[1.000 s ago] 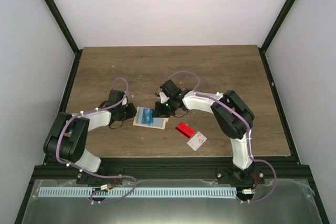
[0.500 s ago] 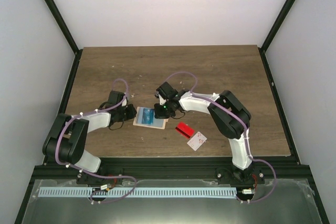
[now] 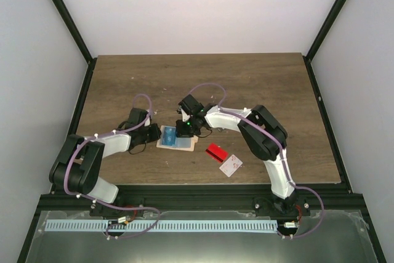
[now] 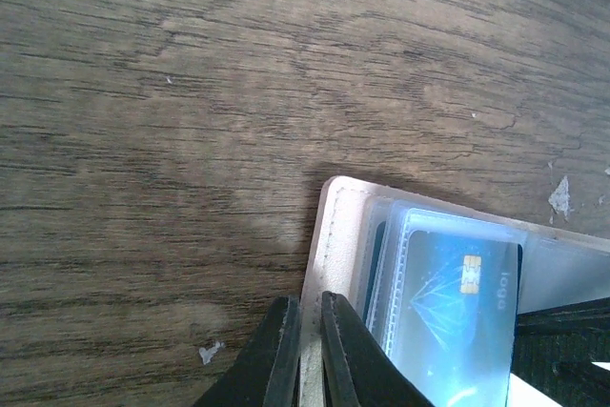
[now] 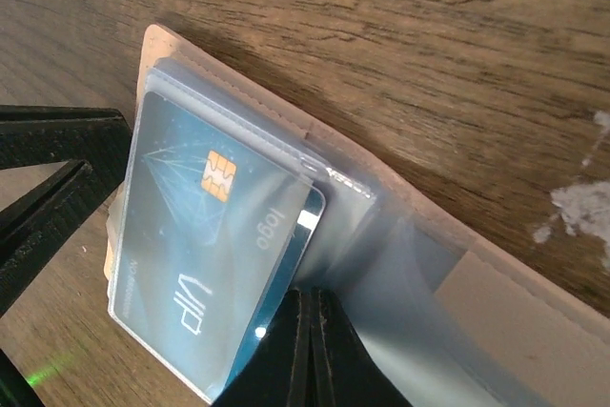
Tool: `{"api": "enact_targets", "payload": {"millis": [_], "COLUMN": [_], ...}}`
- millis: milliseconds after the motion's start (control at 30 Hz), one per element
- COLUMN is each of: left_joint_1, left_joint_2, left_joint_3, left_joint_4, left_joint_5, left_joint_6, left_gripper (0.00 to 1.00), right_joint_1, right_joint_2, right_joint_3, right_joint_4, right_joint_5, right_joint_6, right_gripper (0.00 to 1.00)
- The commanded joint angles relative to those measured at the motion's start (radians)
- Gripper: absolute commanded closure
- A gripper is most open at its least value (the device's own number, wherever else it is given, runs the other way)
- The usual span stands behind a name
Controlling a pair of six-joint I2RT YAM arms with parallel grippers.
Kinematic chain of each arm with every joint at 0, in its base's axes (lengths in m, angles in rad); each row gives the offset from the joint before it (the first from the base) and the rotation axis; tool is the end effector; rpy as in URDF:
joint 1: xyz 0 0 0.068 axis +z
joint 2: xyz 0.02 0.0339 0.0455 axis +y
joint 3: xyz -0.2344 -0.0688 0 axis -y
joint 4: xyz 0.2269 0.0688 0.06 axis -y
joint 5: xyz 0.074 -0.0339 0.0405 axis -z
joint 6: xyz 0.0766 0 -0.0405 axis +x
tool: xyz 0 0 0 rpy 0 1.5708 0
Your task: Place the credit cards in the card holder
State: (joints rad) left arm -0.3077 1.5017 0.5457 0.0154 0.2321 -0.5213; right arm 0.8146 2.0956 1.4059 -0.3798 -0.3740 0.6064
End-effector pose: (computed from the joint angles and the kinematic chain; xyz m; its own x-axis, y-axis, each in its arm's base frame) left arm 0.2532 -0.0989 0.0766 -0.8788 -0.2293 -0.4185 -0.0158 0.8905 -0.4546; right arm 0.2682 0.3251 0.0908 -0.9490 -0.2330 -0.2123 -0.3125 0.7835 0.5371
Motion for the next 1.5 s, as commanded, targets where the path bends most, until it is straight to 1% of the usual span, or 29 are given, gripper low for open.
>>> {"api": "enact_targets", "payload": {"millis": [0,167,200,300,333,433,533,667,700,867,1067,1200,1233,1300,1400,1467], "left_joint_1": [-0.03,-0.029,-0.029,-0.029,-0.028,-0.03,-0.03,-0.033,-0.035,-0.042,-0.054,-0.06,-0.061,-0.065,-0.069,-0.069], "left_joint_2": [0.027,-0.046,-0.062,-0.099,-0.11,-0.147,-0.196,-0.237,-0.24,-0.244,-0.243,-0.241,-0.238,-0.232,-0.224,-0.208], "left_joint_3": [-0.046,-0.048,-0.047,-0.042,-0.04,-0.04,-0.053,-0.081,-0.086,-0.095,-0.098,-0.105,-0.107,-0.104,-0.104,-0.105], "left_joint_4": [-0.089,-0.124,-0.129,-0.15,-0.16,-0.192,-0.216,-0.222,-0.223,-0.221,-0.223,-0.222,-0.221,-0.22,-0.215,-0.2], "left_joint_5": [0.034,-0.001,-0.005,-0.017,-0.022,-0.025,-0.019,-0.018,-0.019,-0.012,-0.017,-0.02,-0.02,-0.015,-0.028,-0.032], "left_joint_6": [-0.016,-0.026,-0.028,-0.029,-0.029,-0.029,-0.034,-0.046,-0.048,-0.058,-0.064,-0.067,-0.068,-0.068,-0.067,-0.065], "left_gripper": [0.9,0.9,0.89,0.86,0.83,0.73,0.66,0.62,0.61,0.61,0.61,0.61,0.61,0.61,0.61,0.6], "right_joint_1": [0.02,0.02,0.019,0.019,0.02,0.02,0.02,0.021,0.022,0.06,0.107,0.112,0.112,0.112,0.112,0.112], "right_joint_2": [0.025,-0.051,-0.069,-0.128,-0.15,-0.224,-0.286,-0.299,-0.291,-0.23,-0.14,-0.104,-0.098,-0.09,-0.088,-0.084], "right_joint_3": [0.038,0.002,-0.002,-0.009,-0.014,-0.059,-0.111,-0.138,-0.133,-0.084,0.004,0.033,0.036,0.035,0.023,0.011], "right_joint_4": [0.021,-0.015,-0.025,-0.071,-0.088,-0.14,-0.186,-0.205,-0.211,-0.251,-0.323,-0.349,-0.347,-0.337,-0.298,-0.286], "right_joint_5": [-0.05,0.013,0.021,0.033,0.047,0.14,0.251,0.318,0.332,0.414,0.544,0.637,0.653,0.664,0.651,0.629], "right_joint_6": [0.005,-0.025,-0.036,-0.081,-0.092,-0.112,-0.119,-0.126,-0.126,-0.128,-0.12,-0.103,-0.105,-0.114,-0.129,-0.136], "right_gripper": [0.99,0.99,0.97,0.89,0.86,0.72,0.62,0.42,0.38,0.33,0.33,0.36,0.38,0.46,0.61,0.69]}}
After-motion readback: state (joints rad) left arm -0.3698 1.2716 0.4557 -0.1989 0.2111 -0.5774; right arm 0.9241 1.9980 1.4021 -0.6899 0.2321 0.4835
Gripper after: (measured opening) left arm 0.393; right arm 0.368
